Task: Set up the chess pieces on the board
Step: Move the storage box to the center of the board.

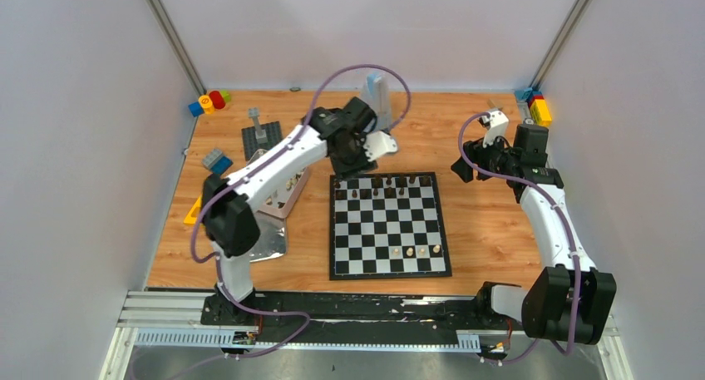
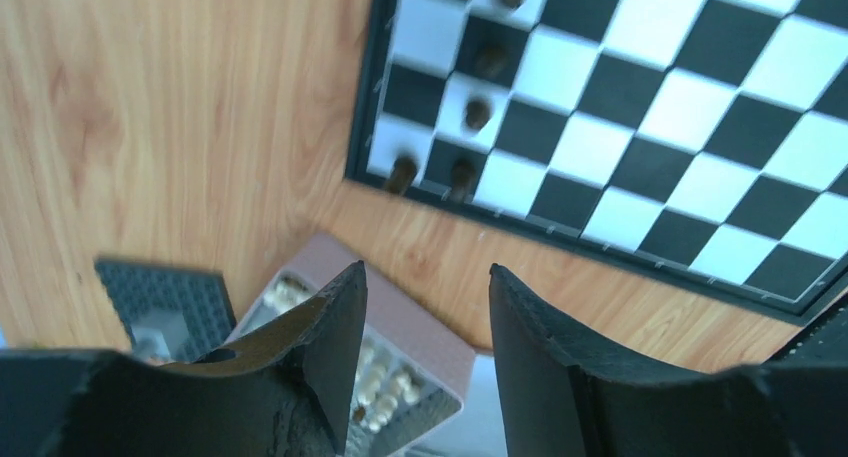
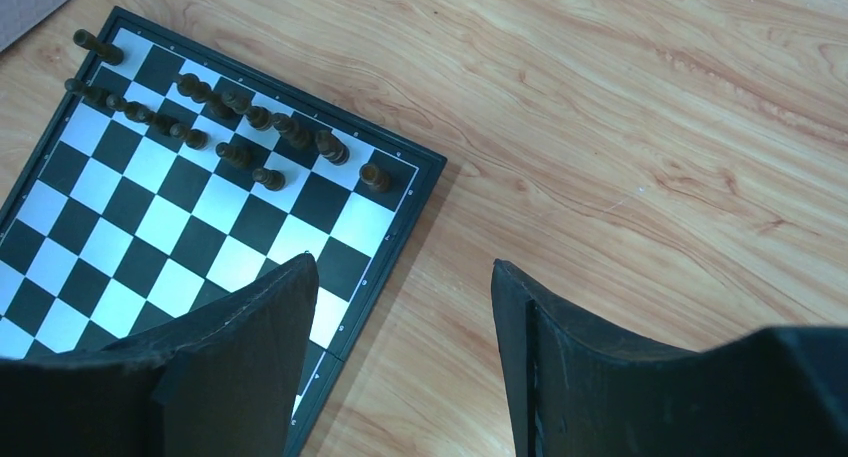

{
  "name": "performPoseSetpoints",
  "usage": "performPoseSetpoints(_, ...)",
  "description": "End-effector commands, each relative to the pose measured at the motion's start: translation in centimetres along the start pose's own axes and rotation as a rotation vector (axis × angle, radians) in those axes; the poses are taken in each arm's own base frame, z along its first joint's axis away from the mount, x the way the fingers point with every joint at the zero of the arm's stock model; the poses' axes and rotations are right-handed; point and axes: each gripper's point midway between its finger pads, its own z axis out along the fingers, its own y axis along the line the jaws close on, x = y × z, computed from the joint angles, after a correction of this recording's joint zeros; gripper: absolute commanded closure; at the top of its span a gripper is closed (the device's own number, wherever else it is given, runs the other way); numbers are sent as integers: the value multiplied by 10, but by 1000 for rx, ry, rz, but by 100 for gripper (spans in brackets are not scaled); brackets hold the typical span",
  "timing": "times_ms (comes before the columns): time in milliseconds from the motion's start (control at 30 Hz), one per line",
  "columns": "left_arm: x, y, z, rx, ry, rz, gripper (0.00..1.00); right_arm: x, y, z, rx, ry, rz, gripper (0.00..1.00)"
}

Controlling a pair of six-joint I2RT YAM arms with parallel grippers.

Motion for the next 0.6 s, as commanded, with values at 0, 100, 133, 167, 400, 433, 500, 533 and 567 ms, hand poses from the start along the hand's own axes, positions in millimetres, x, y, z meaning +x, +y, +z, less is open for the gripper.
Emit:
performPoseSetpoints(0, 30, 43, -44, -144, -140, -176, 42, -19, 6, -3, -45, -53, -40, 35)
performPoseSetpoints(100, 72, 52, -62, -189, -172, -275, 33, -18, 10, -1, -77, -54, -41, 35)
performPoseSetpoints(133, 87, 65, -67, -223, -185, -330, 31, -18, 11, 0, -86, -55, -40, 35)
performPoseSetpoints(167, 100, 62, -68, -222, -192, -357, 28, -18, 13, 1, -98, -54, -37, 35)
performPoseSetpoints(400, 213, 113, -64, -357, -134, -682, 21, -8, 12, 12, -131, -22, -23, 35)
performPoseSetpoints(433, 231, 122, -66, -380, -124, -740, 21, -6, 12, 13, -131, -17, -23, 35)
performPoseSetpoints(500, 259, 134, -61, -393, -104, -823, 22, -3, 12, 14, -133, -11, -22, 35)
performPoseSetpoints(533, 269, 138, -53, -388, -84, -849, 23, -4, 12, 14, -135, -12, -23, 35)
performPoseSetpoints(567, 280, 144, -50, -395, -73, -878, 24, -3, 13, 15, -141, -10, -21, 35)
